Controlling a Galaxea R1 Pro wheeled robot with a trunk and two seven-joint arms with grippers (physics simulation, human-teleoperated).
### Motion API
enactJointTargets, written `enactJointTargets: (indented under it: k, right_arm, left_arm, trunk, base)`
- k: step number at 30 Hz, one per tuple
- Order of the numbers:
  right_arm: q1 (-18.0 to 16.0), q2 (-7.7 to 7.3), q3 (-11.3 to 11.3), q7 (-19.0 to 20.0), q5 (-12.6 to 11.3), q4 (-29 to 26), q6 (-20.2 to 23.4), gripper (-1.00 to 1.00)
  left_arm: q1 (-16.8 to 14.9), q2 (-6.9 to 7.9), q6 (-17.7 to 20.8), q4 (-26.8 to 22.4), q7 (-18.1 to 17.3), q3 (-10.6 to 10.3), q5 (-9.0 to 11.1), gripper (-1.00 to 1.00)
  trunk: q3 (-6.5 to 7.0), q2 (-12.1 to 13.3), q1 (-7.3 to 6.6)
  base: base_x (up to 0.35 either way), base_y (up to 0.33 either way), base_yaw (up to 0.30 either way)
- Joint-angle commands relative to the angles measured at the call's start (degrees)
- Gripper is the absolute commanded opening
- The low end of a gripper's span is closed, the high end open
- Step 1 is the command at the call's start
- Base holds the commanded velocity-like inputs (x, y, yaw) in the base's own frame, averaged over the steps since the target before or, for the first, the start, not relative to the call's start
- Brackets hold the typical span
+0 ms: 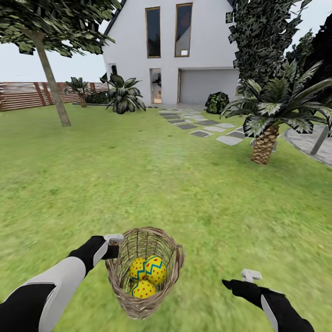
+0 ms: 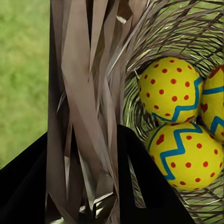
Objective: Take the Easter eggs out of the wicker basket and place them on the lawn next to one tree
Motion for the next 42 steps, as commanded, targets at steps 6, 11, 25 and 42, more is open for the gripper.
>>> enactJointTargets:
  k: [6,11,25,42]
  right_arm:
    - [0.0,0.08,-0.4,0.2,1.1,0.0,0.1,1.0]
    - [0.0,0.08,-0.4,0.2,1.1,0.0,0.1,1.0]
    - [0.0,0.08,-0.4,0.1,1.1,0.0,0.0,1.0]
    - [0.0,-0.1,-0.4,0.1,1.1,0.0,0.0,1.0]
  left_arm:
    - [0.0,0.91,0.3,-0.1,0.3,0.1,0.5,-1.0]
    - [0.0,1.03,0.3,-0.1,0.3,0.1,0.5,-1.0]
    - [0.0,1.14,0.3,-0.1,-0.2,0.1,0.5,-1.0]
    - [-0.1,1.98,0.4,-0.1,-1.5,0.1,0.5,-1.0]
  trunk:
    - [1.02,2.4,-1.32]
    - [1.92,4.4,-2.42]
    - [4.43,10.0,-5.5]
    - [7.49,16.8,-9.23]
  base:
    - [0.0,0.0,0.281]
    - [0.0,0.0,0.284]
    - [0.0,0.0,0.284]
    - [0.012,0.0,0.284]
